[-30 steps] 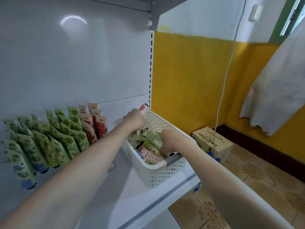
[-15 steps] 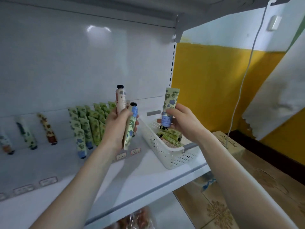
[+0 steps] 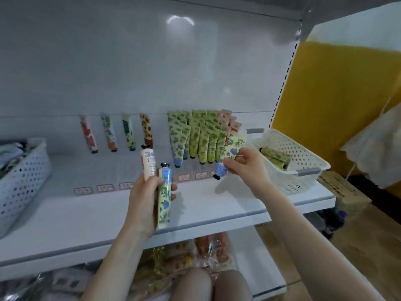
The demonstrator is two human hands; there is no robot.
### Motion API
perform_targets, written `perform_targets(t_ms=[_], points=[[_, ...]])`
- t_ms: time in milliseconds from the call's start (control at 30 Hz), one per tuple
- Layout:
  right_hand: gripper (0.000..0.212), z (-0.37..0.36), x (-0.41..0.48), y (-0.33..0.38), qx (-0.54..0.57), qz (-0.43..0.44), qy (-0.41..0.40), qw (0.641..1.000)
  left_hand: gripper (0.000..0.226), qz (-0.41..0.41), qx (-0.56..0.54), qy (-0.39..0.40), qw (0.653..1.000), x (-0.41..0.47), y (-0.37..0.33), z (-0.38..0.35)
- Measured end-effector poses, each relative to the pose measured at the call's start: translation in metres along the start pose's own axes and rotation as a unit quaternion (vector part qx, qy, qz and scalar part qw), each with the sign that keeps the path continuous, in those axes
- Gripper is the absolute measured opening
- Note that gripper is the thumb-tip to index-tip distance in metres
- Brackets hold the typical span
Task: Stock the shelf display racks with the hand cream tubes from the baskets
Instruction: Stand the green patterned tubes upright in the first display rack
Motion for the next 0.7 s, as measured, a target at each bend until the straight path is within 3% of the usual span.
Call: perform_targets(t_ms=[367,533,700], points=[[0.022,-0.062,0.016,0.015,-0.144,0.035,-0.044,0.988,0.016,0.011,0.013,-0.059,0.998,-0.009,-0.009,0.059],[0.040,-0.076,0.031,0.023,-0.169,0.034,-0.053,0.984,0.018,0.017,0.013,-0.056,0.998,-0.006,-0.008,0.064],[0.039,-0.092,0.046,0.018,-0.167,0.031,-0.043,0.985,0.017,0.024,0.013,-0.048,0.999,-0.002,-0.004,0.066]])
Point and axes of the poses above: each hand's wrist, its own x-axis towards the middle knuckle, its own z-axis out of the back of the hand, y = z × x, the point moved 3 cm from there along x, towards the middle knuckle, and after that the axes turned 7 degrees about -x, right-handed, at the moved point
